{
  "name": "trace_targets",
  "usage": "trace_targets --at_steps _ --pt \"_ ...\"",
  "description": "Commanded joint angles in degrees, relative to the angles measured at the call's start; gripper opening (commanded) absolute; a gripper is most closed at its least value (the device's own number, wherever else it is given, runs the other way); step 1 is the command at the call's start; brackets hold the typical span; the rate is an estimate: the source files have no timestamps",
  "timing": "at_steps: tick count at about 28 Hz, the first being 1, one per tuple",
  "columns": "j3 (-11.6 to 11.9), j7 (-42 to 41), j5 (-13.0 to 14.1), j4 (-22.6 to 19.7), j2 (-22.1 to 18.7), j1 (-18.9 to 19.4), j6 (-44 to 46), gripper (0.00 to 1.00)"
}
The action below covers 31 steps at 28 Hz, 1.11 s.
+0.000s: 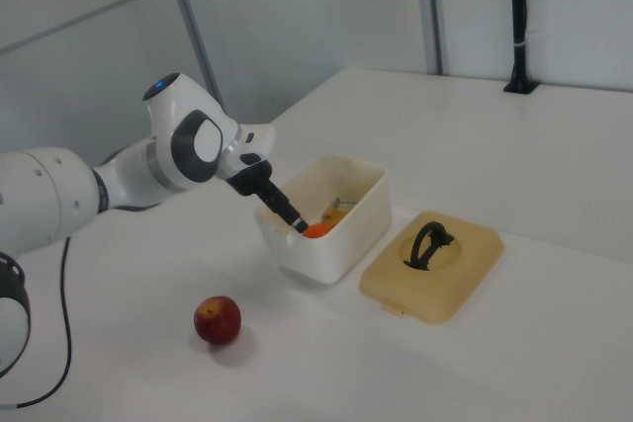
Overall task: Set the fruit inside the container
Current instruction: 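Lift the tangerine, carry it over the white container, release it inside, then move the open gripper to the red apple and lower onto it, then close the gripper around the red apple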
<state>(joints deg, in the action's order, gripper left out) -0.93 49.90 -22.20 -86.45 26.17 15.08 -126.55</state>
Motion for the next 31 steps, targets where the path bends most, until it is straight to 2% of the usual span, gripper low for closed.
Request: trace_targets --at_steps 1,3,5,9,14,19,21,27,31 --pt "-1.0 -15.41 8.12 -7.15 -7.53 0.03 9.55 1.0" --pt "-1.0 -19.03 10.68 -8.99 -9.46 0.12 11.67 1.0" --pt "-1.35 -20.27 11.91 -11.8 -11.91 0.38 12.29 1.0" --pt "-2.75 -20.28 12.01 -14.62 -13.42 0.39 12.21 1.0" --pt "-4.51 -20.01 11.92 -18.84 -13.25 0.47 10.81 1.0" --pt "-6.89 -17.03 10.43 -23.93 -12.9 0.56 5.54 1.0" --pt "-6.98 -15.01 8.06 -26.05 -12.9 1.09 3.78 1.0" --pt "-6.98 -12.54 5.77 -28.95 -12.2 1.97 0.35 1.0" --pt "-6.98 -12.37 4.45 -29.66 -9.83 1.97 -1.68 1.0"
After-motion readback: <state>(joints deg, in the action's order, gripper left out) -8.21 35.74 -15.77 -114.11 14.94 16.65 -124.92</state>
